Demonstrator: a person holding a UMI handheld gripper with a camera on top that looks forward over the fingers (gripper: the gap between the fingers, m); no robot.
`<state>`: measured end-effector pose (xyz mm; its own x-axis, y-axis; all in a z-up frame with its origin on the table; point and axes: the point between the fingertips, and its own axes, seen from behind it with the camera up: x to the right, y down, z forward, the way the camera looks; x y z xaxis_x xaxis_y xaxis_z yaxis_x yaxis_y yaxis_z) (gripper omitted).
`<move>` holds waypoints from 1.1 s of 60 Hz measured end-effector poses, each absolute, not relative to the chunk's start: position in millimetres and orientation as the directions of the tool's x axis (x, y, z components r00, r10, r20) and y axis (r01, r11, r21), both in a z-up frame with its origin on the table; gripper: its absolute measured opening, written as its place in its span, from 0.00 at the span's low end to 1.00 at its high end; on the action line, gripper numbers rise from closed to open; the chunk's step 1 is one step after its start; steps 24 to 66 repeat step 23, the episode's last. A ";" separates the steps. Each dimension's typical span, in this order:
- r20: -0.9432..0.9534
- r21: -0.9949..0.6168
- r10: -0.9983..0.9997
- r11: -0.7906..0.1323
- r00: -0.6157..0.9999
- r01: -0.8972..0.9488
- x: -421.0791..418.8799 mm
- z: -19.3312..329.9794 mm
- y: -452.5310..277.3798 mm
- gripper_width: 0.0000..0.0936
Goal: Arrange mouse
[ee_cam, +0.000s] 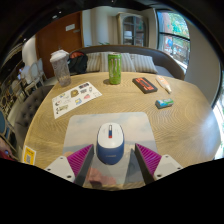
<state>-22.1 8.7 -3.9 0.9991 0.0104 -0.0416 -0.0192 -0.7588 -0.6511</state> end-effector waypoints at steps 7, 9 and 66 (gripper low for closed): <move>-0.047 -0.635 0.049 -0.772 0.998 0.008 -15.2 7.0 -42.2 0.91; -0.053 -0.625 0.059 -0.781 0.997 0.014 -12.4 7.8 -60.3 0.90; -0.047 -0.567 0.031 -0.823 0.998 -0.001 47.2 12.3 -157.0 0.91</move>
